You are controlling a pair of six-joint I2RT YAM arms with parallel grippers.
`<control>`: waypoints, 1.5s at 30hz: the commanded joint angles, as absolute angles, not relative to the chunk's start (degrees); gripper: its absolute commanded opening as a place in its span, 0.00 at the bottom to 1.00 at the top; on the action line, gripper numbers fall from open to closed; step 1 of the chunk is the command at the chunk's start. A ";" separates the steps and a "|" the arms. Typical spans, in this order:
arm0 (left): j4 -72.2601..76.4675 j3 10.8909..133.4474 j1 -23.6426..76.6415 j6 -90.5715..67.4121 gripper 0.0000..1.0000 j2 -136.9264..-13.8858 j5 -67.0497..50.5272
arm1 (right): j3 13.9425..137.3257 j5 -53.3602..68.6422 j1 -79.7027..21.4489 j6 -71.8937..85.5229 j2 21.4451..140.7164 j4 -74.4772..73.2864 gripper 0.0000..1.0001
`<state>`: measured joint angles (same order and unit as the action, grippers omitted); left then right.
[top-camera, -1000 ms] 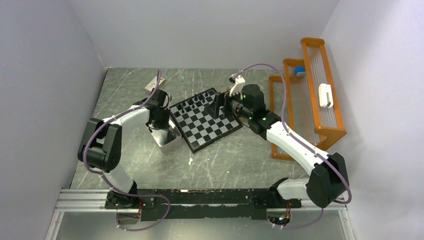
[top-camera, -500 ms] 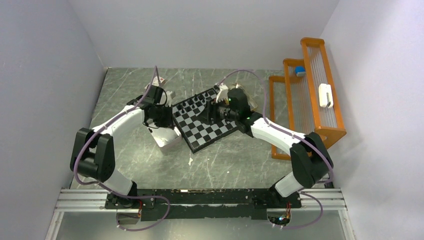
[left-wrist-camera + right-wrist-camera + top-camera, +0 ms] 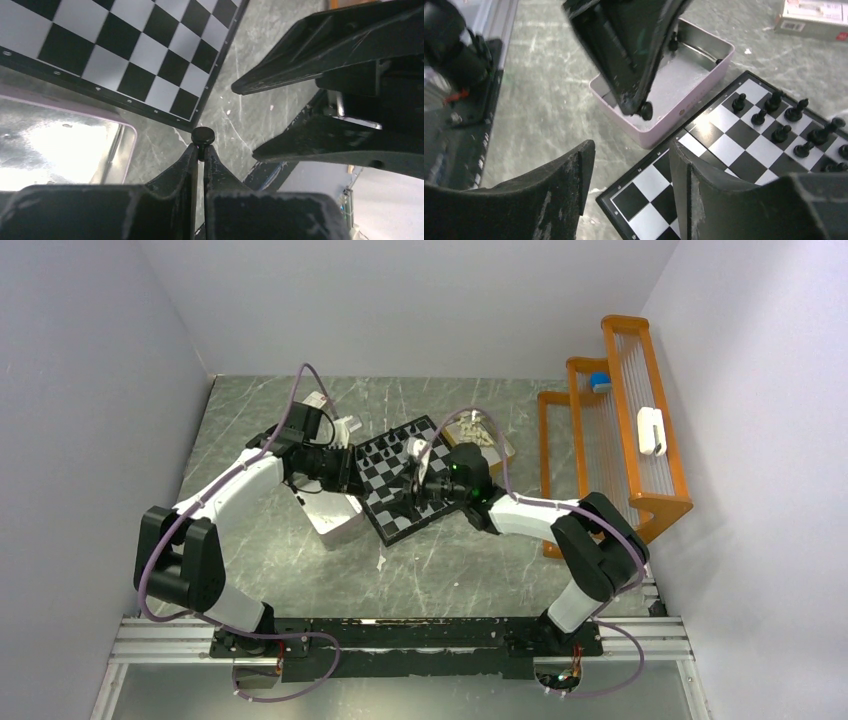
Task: Set up the chess pieces on the board
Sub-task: Place the chess piece on the chessboard.
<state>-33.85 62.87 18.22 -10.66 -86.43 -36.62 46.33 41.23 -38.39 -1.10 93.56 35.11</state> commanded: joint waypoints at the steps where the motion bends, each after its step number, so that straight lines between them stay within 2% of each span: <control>1: -37.13 64.46 18.19 -8.69 0.05 -85.21 -43.38 | 41.03 46.77 -38.79 -19.76 90.89 46.31 0.62; 6: -37.70 64.14 18.43 -7.92 0.05 -84.83 -46.85 | 41.92 44.59 -40.92 -36.79 89.47 39.67 0.67; 15: -39.18 64.59 19.68 -7.10 0.05 -85.18 -48.37 | 45.29 37.73 -45.73 -52.38 89.63 30.09 0.67; 27: -39.55 65.59 19.86 -8.02 0.05 -85.47 -50.00 | 44.92 32.94 -48.84 -59.35 87.83 27.28 0.44; 31: -39.70 65.94 19.86 -8.42 0.05 -86.17 -49.97 | 43.82 30.81 -50.01 -59.64 87.41 28.94 0.40; 34: -39.75 66.11 19.86 -8.79 0.05 -86.39 -49.71 | 43.25 29.67 -50.36 -59.28 87.29 29.96 0.34; 40: -39.00 66.18 19.86 -10.02 0.09 -86.31 -48.91 | 42.41 28.06 -50.87 -57.62 87.02 31.51 0.21; 45: -37.51 66.01 19.86 -11.72 0.15 -86.00 -48.87 | 42.21 27.09 -50.98 -53.92 88.03 33.09 0.17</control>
<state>-39.24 64.14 19.42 -9.52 -86.37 -47.59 42.72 27.73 -50.17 -56.97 88.36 29.21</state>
